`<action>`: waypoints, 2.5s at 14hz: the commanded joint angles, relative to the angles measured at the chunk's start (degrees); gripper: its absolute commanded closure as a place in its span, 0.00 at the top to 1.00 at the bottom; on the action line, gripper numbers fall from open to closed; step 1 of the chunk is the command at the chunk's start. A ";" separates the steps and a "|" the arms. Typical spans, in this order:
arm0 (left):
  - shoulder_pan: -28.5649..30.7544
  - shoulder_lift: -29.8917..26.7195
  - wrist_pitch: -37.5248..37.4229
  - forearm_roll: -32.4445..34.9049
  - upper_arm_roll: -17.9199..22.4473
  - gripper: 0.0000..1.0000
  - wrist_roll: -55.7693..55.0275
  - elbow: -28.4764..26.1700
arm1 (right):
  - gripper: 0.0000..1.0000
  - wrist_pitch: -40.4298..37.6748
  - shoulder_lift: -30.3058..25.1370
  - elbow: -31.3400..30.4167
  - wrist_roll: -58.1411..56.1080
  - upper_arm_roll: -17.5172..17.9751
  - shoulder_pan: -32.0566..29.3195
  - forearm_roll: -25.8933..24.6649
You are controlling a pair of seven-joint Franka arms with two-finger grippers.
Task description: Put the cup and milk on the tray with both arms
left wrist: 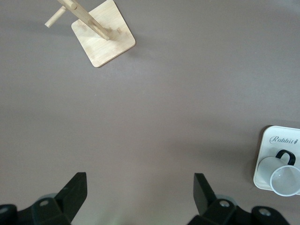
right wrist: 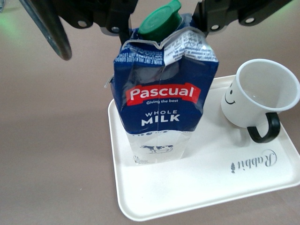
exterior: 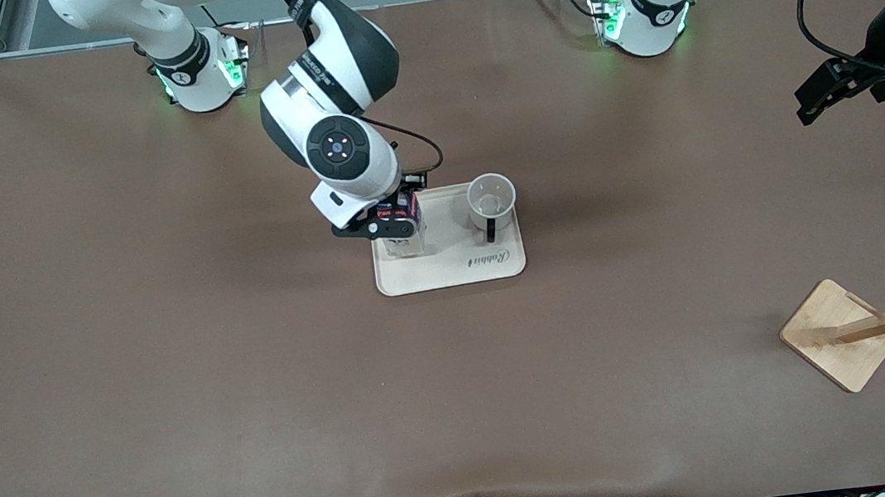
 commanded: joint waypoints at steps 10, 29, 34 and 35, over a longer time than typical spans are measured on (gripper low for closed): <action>0.73 -1.27 -0.31 -0.90 0.12 1.00 0.91 -0.57 | 1.00 -7.48 -0.15 9.96 2.12 -1.33 -1.37 -3.70; 0.73 0.31 -2.68 -0.02 0.65 1.00 5.04 3.21 | 1.00 -22.10 -23.16 3.43 -12.45 -12.40 -15.52 -14.60; 0.73 0.31 -3.65 0.15 0.48 1.00 5.31 3.21 | 1.00 -15.06 -28.90 -5.48 -35.99 -12.49 -28.62 -14.78; 0.73 0.31 -4.26 0.16 0.56 1.00 5.31 3.21 | 1.00 -14.97 -28.72 -5.30 -39.50 -12.49 -30.55 -15.39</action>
